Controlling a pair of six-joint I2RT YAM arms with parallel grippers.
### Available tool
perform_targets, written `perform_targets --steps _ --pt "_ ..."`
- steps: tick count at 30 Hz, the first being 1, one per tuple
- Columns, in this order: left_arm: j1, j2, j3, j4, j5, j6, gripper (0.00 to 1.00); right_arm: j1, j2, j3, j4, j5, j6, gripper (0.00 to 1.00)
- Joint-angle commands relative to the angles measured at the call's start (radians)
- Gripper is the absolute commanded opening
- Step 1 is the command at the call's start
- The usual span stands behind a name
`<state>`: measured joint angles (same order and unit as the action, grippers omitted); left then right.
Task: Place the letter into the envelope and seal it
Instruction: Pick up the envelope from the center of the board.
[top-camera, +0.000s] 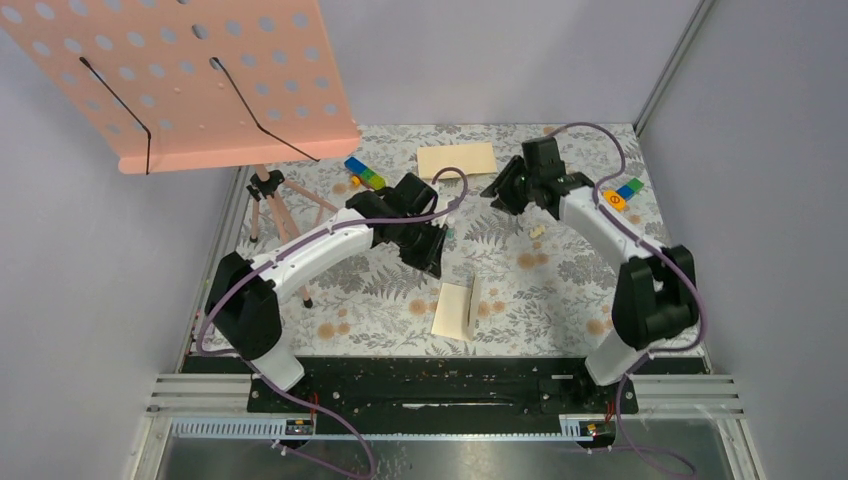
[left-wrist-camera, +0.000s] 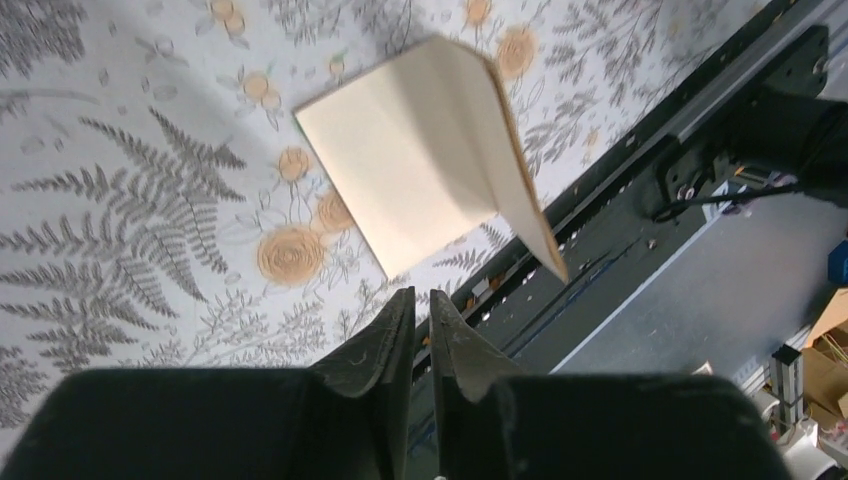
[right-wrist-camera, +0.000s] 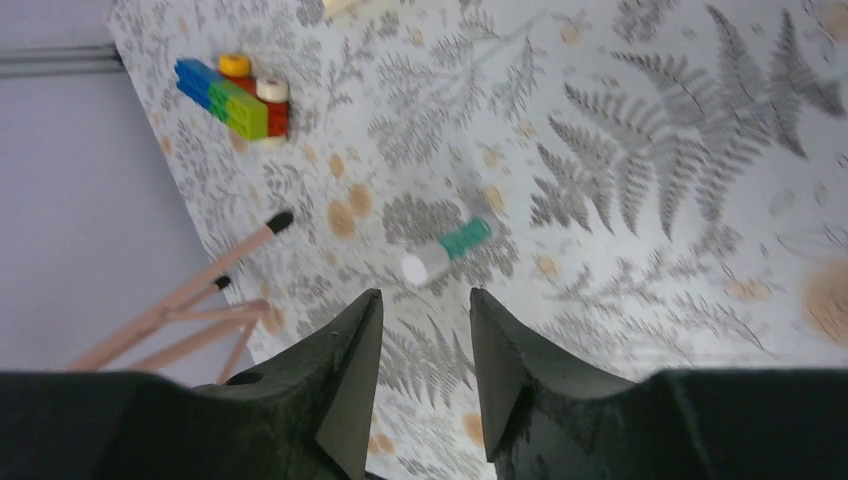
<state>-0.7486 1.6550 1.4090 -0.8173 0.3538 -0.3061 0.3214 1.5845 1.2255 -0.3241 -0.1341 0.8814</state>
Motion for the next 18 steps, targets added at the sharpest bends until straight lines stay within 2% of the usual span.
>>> perform_targets --steps 1,5,12,18 --pt "-0.002 -0.101 -0.114 0.069 0.054 -0.004 0.13 -0.016 0.145 0.170 0.011 -0.055 0.130 0.48" --pt "-0.010 -0.167 -0.235 0.125 0.078 -0.029 0.16 -0.020 0.259 0.271 -0.001 -0.015 0.213 0.59" --pt "-0.011 -0.243 -0.360 0.147 0.088 -0.059 0.25 -0.031 0.437 0.391 0.027 0.010 0.377 0.60" --pt "-0.012 -0.315 -0.419 0.173 0.074 -0.071 0.37 -0.031 0.601 0.566 -0.019 0.010 0.430 0.60"
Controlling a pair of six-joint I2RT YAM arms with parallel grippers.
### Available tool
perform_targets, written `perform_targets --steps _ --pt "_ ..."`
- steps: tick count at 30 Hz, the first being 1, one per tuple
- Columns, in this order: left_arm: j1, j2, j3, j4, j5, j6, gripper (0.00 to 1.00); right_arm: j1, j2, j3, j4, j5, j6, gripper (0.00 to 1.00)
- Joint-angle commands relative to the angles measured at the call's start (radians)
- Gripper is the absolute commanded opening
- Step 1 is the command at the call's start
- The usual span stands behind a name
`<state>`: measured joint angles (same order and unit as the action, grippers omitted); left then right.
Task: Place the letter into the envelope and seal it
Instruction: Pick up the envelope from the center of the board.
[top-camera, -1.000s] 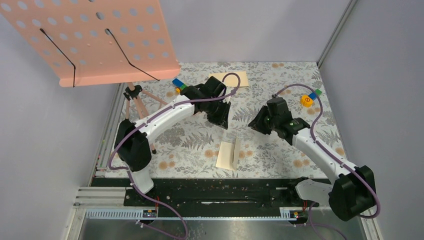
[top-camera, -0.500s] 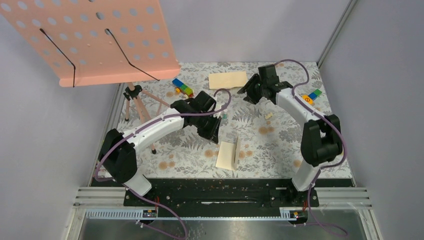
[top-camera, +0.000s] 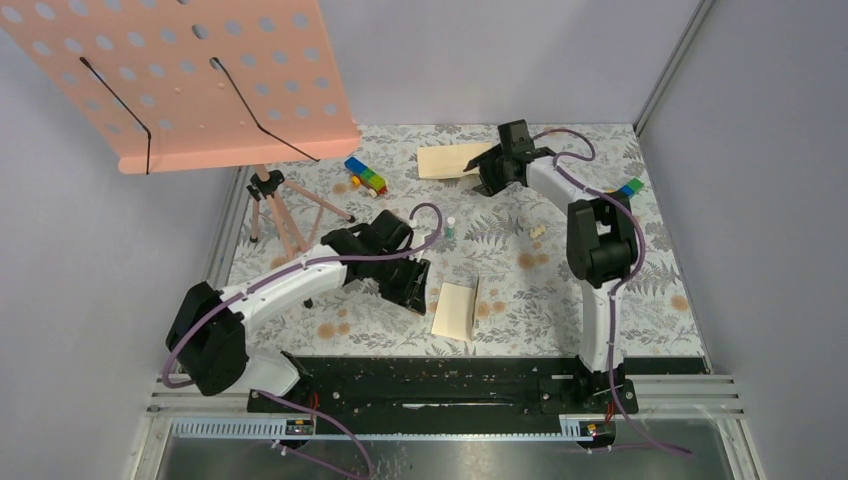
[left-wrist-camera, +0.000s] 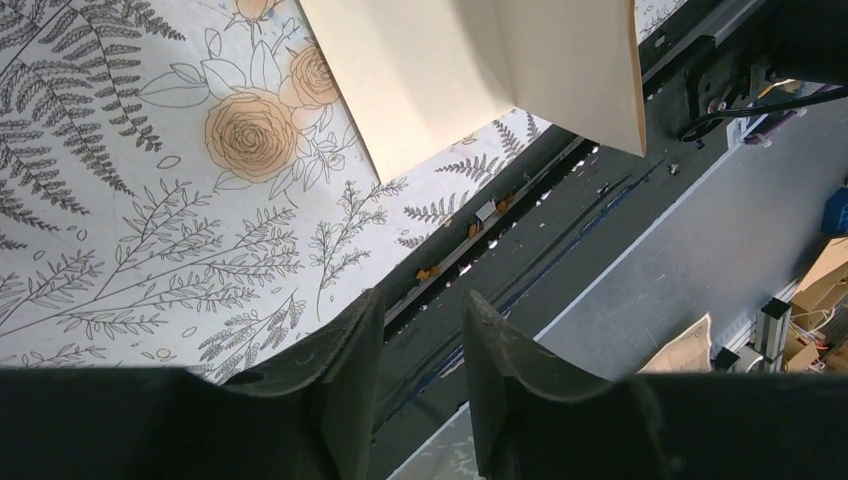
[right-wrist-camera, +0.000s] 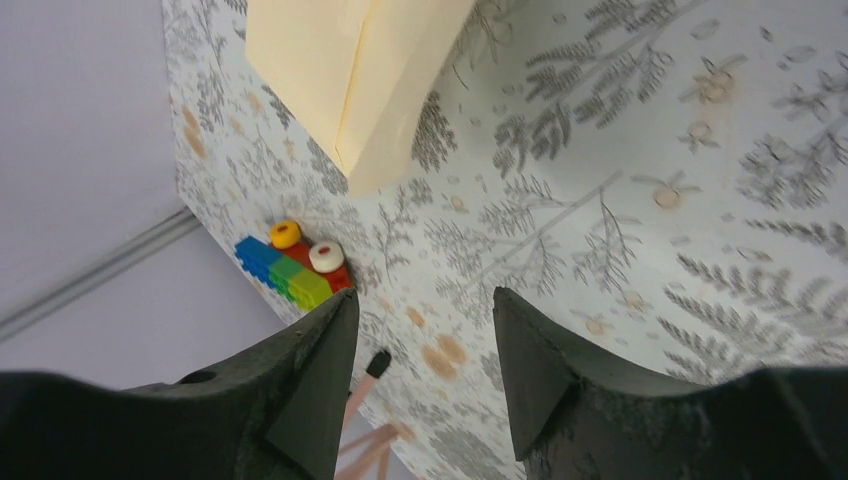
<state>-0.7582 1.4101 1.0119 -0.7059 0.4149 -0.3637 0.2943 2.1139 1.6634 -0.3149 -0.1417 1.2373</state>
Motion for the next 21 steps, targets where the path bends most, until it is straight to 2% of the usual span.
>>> perform_targets --steps 1,9,21 --pt "-0.002 -0.079 -0.028 0.067 0.011 -0.016 0.37 -0.004 0.095 0.158 -0.039 0.016 0.077 0.60" --pt "-0.002 -0.087 -0.045 0.073 0.001 -0.021 0.38 -0.003 0.242 0.326 -0.105 0.001 0.111 0.60" --pt "-0.002 -0.075 -0.033 0.070 -0.013 -0.014 0.38 -0.003 0.292 0.358 -0.126 0.020 0.102 0.53"
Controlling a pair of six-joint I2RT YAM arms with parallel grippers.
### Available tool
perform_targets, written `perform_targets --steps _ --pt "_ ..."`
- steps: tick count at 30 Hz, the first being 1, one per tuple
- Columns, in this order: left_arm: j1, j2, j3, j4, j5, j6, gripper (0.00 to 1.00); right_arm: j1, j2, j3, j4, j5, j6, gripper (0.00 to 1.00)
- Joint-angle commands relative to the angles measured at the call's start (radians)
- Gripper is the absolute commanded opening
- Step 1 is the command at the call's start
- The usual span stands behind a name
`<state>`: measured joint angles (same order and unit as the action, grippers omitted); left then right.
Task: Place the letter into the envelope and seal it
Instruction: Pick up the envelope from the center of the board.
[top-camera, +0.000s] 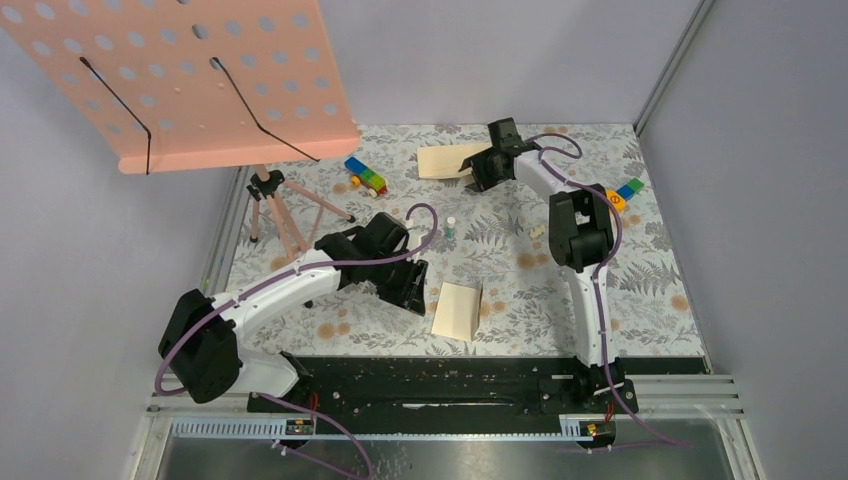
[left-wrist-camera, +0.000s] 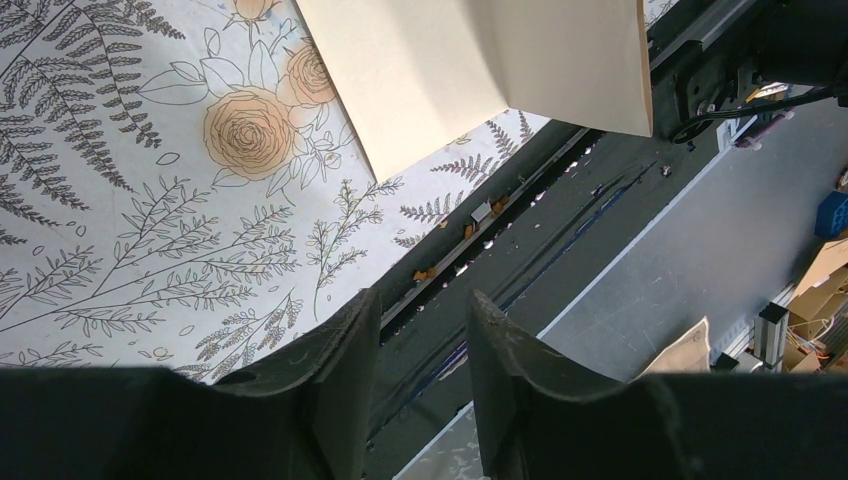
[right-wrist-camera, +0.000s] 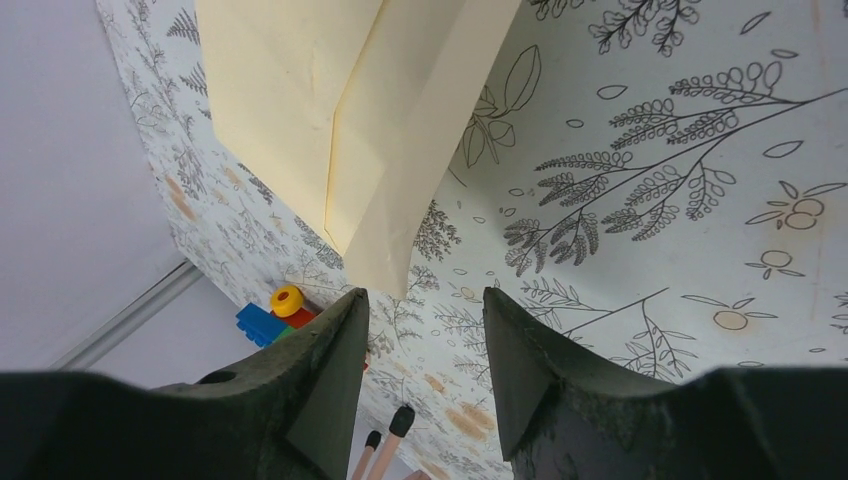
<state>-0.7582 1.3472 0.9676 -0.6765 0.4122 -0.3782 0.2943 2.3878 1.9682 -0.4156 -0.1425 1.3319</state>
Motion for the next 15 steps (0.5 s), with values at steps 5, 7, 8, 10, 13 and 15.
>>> perform_targets --steps 5,7,8,10,13,15 --pt "-0.002 -0.016 0.018 0.035 -0.015 0.006 0.38 -0.004 0.100 0.217 -0.135 0.036 -0.068 0.36" --pt "-0.002 -0.016 0.021 0.029 -0.017 0.010 0.38 -0.004 0.104 0.277 -0.154 0.033 -0.096 0.20" --pt "-0.001 -0.016 0.025 0.024 -0.014 0.015 0.38 -0.004 0.098 0.299 -0.152 0.033 -0.103 0.16" --pt "-0.002 -0.008 0.039 0.011 0.005 0.032 0.38 -0.007 0.080 0.347 -0.158 0.036 -0.153 0.06" --pt "-0.001 0.006 0.064 -0.008 0.006 0.050 0.38 -0.017 0.022 0.385 -0.192 0.051 -0.216 0.00" --pt "-0.002 0.007 0.075 -0.014 -0.011 0.059 0.38 -0.029 -0.045 0.347 -0.192 0.052 -0.255 0.00"
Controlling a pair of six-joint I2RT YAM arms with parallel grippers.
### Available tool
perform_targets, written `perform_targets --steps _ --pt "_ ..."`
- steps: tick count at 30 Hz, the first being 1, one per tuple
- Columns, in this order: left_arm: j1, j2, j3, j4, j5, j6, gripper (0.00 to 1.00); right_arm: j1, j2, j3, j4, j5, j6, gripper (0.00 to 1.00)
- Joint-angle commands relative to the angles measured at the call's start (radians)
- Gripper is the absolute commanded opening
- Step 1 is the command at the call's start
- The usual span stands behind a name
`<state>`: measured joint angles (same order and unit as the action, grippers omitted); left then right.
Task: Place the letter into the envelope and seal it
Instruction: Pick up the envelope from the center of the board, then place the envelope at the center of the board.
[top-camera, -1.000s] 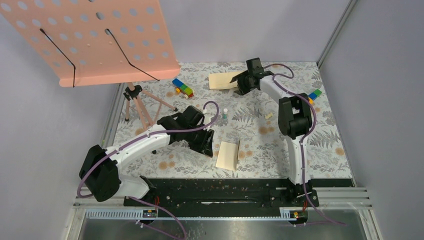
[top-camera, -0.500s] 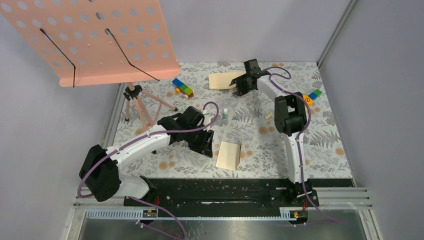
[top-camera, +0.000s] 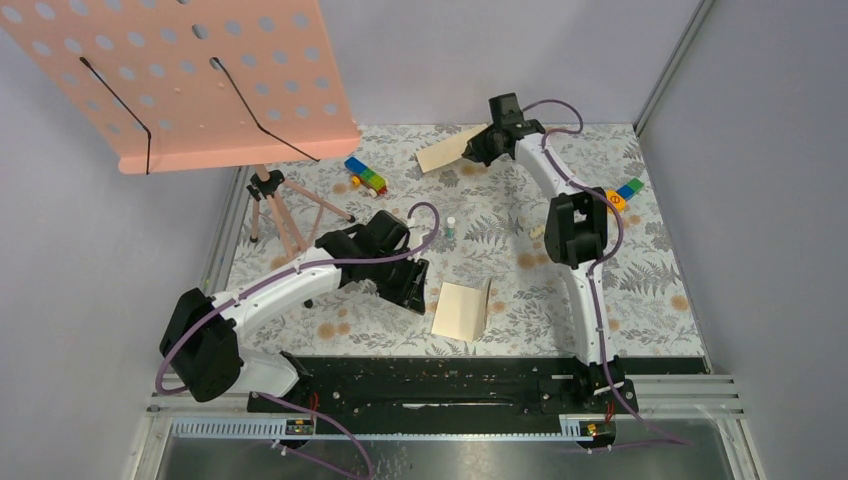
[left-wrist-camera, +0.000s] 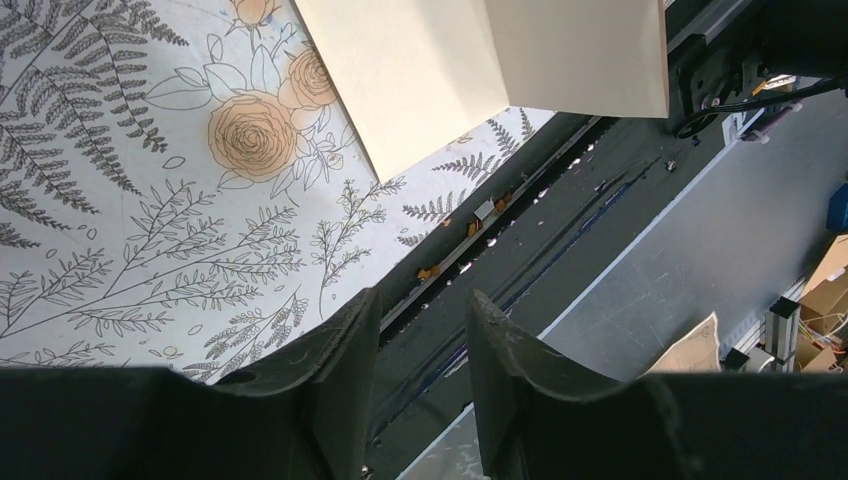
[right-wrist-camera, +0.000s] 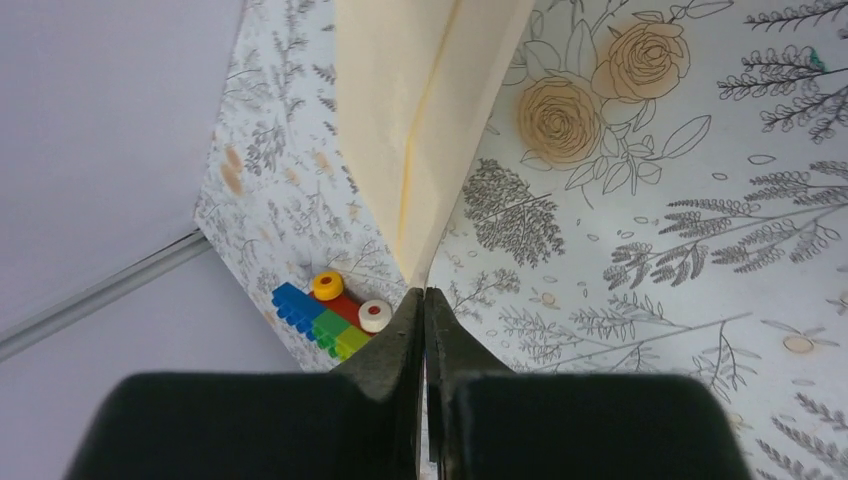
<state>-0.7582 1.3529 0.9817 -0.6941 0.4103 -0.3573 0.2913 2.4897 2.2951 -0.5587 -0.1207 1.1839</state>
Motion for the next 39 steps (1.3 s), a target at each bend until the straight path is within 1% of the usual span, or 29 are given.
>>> perform_targets --steps 1,3,4,5,7,9,10,14,16,18,20,22,23,26,30,33,37,38,39 --pt "-0.002 0.003 0.066 0.001 -0.016 0.041 0.38 -0.033 -0.185 -0.014 -0.045 0.038 -0.126 0.00" --pt "-0.003 0.005 0.078 -0.001 -0.027 0.048 0.38 -0.049 -0.278 -0.119 -0.010 0.029 -0.159 0.00" --pt "-0.002 0.006 0.082 -0.002 -0.030 0.050 0.38 -0.058 -0.330 -0.196 0.036 0.018 -0.170 0.00" --pt "-0.002 0.007 0.085 -0.003 -0.032 0.050 0.38 -0.067 -0.392 -0.280 0.066 0.000 -0.178 0.00" --pt "-0.001 0.006 0.096 -0.001 -0.029 0.047 0.38 -0.090 -0.528 -0.482 0.182 -0.029 -0.189 0.00" --pt "-0.002 0.005 0.114 0.000 0.036 0.058 0.38 -0.108 -0.685 -0.682 0.297 -0.060 -0.216 0.00" --pt "-0.003 0.003 0.123 0.000 0.062 0.063 0.39 -0.119 -0.737 -0.753 0.318 -0.083 -0.246 0.00" --pt "-0.001 -0.003 0.169 -0.012 0.112 0.083 0.39 -0.149 -0.893 -0.934 0.259 -0.197 -0.394 0.00" --pt "-0.001 0.003 0.193 -0.025 0.118 0.095 0.39 -0.159 -0.950 -1.011 0.221 -0.258 -0.478 0.00" --pt "-0.002 0.018 0.217 -0.034 0.133 0.104 0.39 -0.162 -0.980 -1.077 0.208 -0.359 -0.559 0.00" --pt "-0.002 0.046 0.240 -0.043 0.160 0.116 0.39 -0.162 -0.985 -1.109 0.158 -0.444 -0.637 0.00" --pt "-0.002 0.084 0.272 -0.088 0.216 0.153 0.40 -0.163 -0.992 -1.140 0.117 -0.441 -0.694 0.00" --pt "-0.004 0.099 0.289 -0.115 0.221 0.169 0.40 -0.162 -0.996 -1.154 0.105 -0.428 -0.714 0.00" --pt "-0.003 0.105 0.316 -0.150 0.194 0.194 0.40 -0.162 -0.993 -1.162 0.068 -0.362 -0.756 0.00" --pt "0.000 0.091 0.327 -0.148 0.172 0.189 0.41 -0.162 -0.940 -1.106 -0.031 -0.315 -0.822 0.00" --pt "0.008 0.097 0.322 -0.123 0.139 0.156 0.41 -0.162 -0.925 -1.094 -0.046 -0.279 -0.841 0.00" --pt "0.025 0.127 0.303 -0.084 0.046 0.062 0.40 -0.162 -0.903 -1.085 -0.047 -0.261 -0.836 0.00" --pt "0.026 0.140 0.272 -0.086 -0.003 0.020 0.40 -0.162 -0.897 -1.079 -0.055 -0.246 -0.831 0.03" --pt "0.026 0.157 0.241 -0.090 -0.023 -0.005 0.40 -0.162 -0.887 -1.071 -0.080 -0.229 -0.825 0.27"
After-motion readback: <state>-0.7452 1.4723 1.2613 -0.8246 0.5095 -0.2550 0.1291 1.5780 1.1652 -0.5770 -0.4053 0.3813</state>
